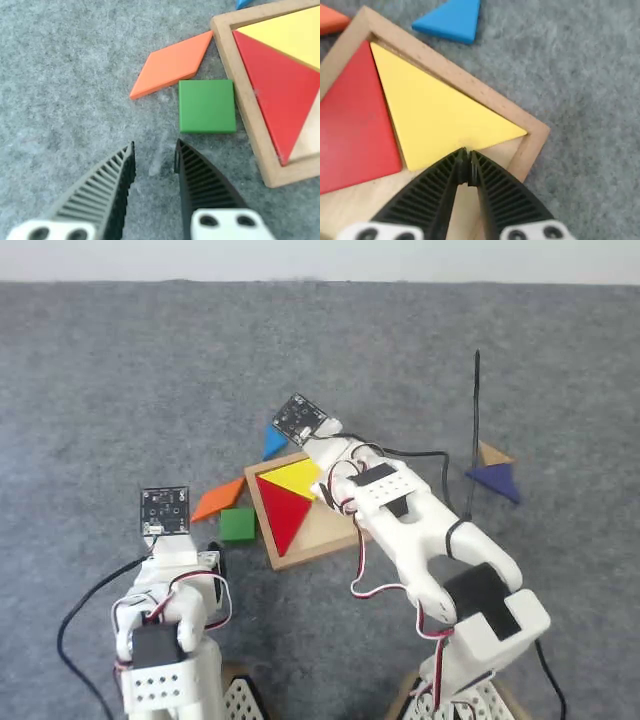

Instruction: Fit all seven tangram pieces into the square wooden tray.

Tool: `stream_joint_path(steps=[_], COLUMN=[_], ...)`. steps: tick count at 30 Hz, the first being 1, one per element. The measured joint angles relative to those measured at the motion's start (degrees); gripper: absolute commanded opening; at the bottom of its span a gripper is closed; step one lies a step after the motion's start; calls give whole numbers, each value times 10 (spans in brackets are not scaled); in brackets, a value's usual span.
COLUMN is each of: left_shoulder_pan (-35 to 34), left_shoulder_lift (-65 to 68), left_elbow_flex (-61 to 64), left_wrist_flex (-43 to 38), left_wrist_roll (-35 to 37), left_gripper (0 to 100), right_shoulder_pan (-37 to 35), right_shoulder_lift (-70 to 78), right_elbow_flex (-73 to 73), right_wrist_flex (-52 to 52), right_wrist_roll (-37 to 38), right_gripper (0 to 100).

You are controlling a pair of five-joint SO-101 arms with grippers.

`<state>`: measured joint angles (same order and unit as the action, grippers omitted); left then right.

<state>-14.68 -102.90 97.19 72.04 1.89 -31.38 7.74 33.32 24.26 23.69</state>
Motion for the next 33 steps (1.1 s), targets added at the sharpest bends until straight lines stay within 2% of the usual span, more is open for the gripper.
stream_joint_path(steps=[5, 8, 11, 14, 17, 26, 30, 33], left_shoulder_pan=[0, 0, 0, 0, 0, 0, 0, 0], left_shoulder_lift=[0, 0, 0, 0, 0, 0, 0, 0], left_elbow_flex=[0, 0, 0, 0, 0, 0, 0, 0], left_wrist_flex=[0, 0, 0, 0, 0, 0, 0, 0], left_wrist_roll=[0, 0, 0, 0, 0, 0, 0, 0], left_gripper=[128, 128, 128, 128, 128, 128, 128, 128], right_shoulder_pan=[2, 36, 55, 59, 60, 44, 46, 59], right_shoulder_lift=[0, 0, -4, -7, -4, 97, 125, 135], right_elbow_flex=[0, 0, -16, -69, -110, -176, -219, -236], right_wrist_flex=[0, 0, 45, 150, 229, 259, 302, 318], right_wrist_roll=[0, -1, -2, -1, -2, -4, -5, -8], right_gripper=[8, 20, 129, 201, 169, 147, 16, 27])
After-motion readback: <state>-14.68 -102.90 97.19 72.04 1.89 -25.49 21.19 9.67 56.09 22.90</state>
